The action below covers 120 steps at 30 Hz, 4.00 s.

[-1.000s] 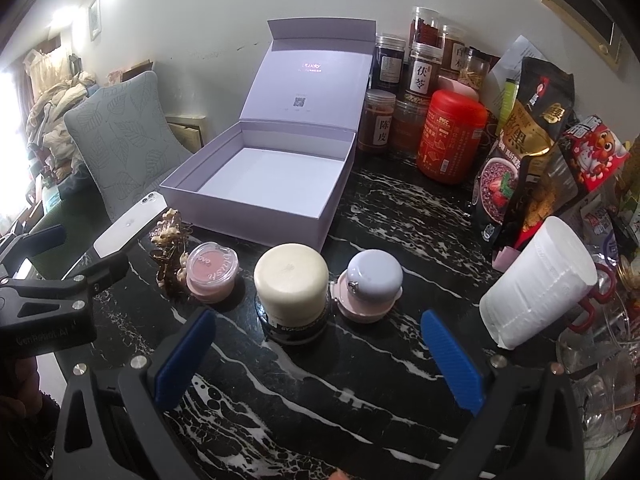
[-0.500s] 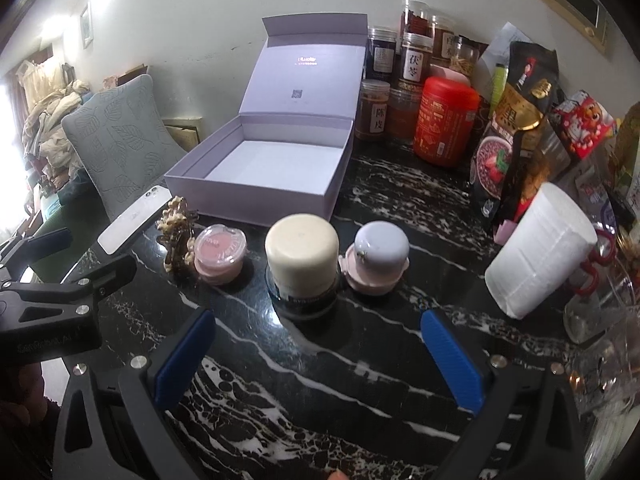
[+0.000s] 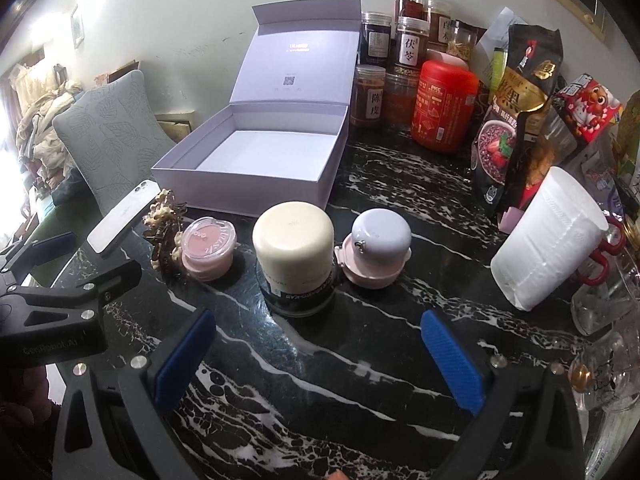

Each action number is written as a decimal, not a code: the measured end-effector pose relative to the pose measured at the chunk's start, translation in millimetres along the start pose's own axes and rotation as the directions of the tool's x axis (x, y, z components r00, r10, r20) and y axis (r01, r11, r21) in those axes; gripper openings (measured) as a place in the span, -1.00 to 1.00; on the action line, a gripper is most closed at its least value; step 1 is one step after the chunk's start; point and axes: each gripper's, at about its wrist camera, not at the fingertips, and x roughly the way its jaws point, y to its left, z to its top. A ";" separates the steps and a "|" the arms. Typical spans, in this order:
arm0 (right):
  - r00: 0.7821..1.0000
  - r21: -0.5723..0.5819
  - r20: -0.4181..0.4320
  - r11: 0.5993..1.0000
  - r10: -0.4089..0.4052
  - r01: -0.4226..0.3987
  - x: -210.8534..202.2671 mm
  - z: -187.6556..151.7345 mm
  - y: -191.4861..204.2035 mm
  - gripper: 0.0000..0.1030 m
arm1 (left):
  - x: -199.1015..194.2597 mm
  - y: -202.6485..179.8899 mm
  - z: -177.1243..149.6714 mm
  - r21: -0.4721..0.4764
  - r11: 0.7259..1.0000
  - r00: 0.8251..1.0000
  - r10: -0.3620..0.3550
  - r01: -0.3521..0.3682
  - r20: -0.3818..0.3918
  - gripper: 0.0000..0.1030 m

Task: Organize objects
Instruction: 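Move the left tool toward the brown-and-cream hair claw clip, then grasp the hair claw clip with the left tool while the right tool grasps the cream jar, then lift the clip with the left tool while the right tool carries the cream jar toward the box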

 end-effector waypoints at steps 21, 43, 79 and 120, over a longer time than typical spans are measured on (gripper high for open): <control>1.000 0.011 -0.015 1.000 0.025 -0.025 27.8 19.5 -7.1 1.00 | 35.5 3.1 22.6 -0.007 1.000 0.999 -0.008 0.008 -0.037 1.00; 0.997 0.040 -0.025 0.997 0.067 -0.066 56.7 32.2 -13.3 1.00 | 72.6 15.6 38.1 -0.044 0.999 0.997 -0.003 -0.001 -0.076 1.00; 0.992 -0.034 0.036 0.992 0.123 -0.121 60.8 34.1 -2.0 0.19 | 93.2 41.2 41.2 -0.140 0.990 0.997 -0.032 0.022 -0.070 0.05; 0.980 -0.082 0.122 0.985 0.160 -0.151 -5.9 17.5 9.2 0.08 | 8.8 25.5 39.9 -0.066 0.996 0.997 -0.055 0.058 0.056 0.05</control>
